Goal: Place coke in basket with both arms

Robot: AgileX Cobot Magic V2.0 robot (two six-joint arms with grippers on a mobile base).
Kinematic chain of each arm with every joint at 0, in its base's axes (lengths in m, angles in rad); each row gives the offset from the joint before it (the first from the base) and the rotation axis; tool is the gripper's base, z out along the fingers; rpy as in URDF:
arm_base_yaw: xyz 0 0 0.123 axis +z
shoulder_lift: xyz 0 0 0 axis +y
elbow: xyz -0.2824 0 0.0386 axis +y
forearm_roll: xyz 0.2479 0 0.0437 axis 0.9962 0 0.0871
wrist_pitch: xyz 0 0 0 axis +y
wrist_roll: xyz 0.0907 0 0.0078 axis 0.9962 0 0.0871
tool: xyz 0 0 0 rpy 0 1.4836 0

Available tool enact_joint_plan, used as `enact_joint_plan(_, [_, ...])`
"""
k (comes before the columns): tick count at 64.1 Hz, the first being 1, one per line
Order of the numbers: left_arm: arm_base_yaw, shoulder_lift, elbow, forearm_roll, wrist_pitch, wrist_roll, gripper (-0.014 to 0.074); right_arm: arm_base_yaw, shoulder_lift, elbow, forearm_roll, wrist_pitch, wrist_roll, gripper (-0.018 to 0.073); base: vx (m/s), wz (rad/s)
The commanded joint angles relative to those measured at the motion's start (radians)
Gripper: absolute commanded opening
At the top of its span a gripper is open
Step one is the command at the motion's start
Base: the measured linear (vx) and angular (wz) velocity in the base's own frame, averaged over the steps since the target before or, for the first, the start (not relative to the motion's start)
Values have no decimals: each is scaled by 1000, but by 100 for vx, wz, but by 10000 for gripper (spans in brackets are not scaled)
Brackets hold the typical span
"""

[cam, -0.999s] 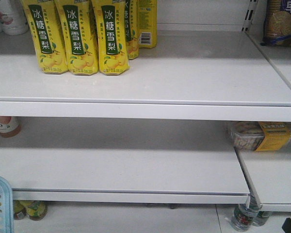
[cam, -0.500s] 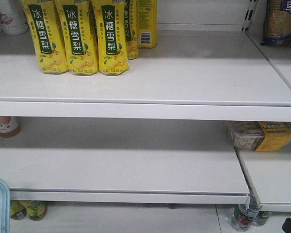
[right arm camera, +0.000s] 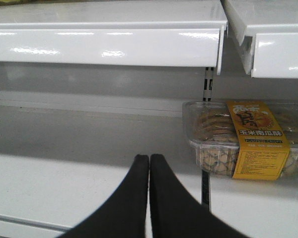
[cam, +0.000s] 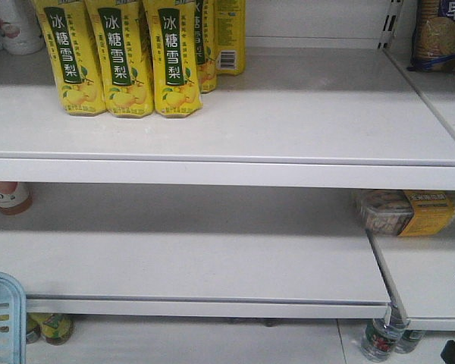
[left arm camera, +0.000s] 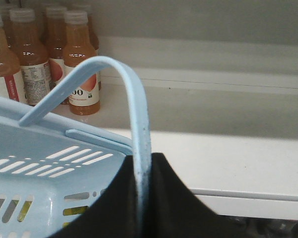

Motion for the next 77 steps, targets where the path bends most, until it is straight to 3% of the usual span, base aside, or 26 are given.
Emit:
enact_joint_plan(1, [0,-22,-36,26,-158,20,-6,-5,4,-27,33,-8,-3,-10,0,0])
enact_joint_plan(33, [0,-22,-36,26,-158,20,-6,-5,4,-27,30,-7,-8,-10,0,0])
enact_joint_plan(52, [0,-22,-36,26,-158,20,-6,-5,4,-27,16,-94,-47,-10,0,0])
enact_joint_plan(66, [0,-22,-36,26,-158,20,-6,-5,4,-27,-116,-99,-17,-10,0,0])
enact_joint_plan(77, [0,-22,-36,26,-158,20,-6,-5,4,-27,-282,-156,171,-10,0,0])
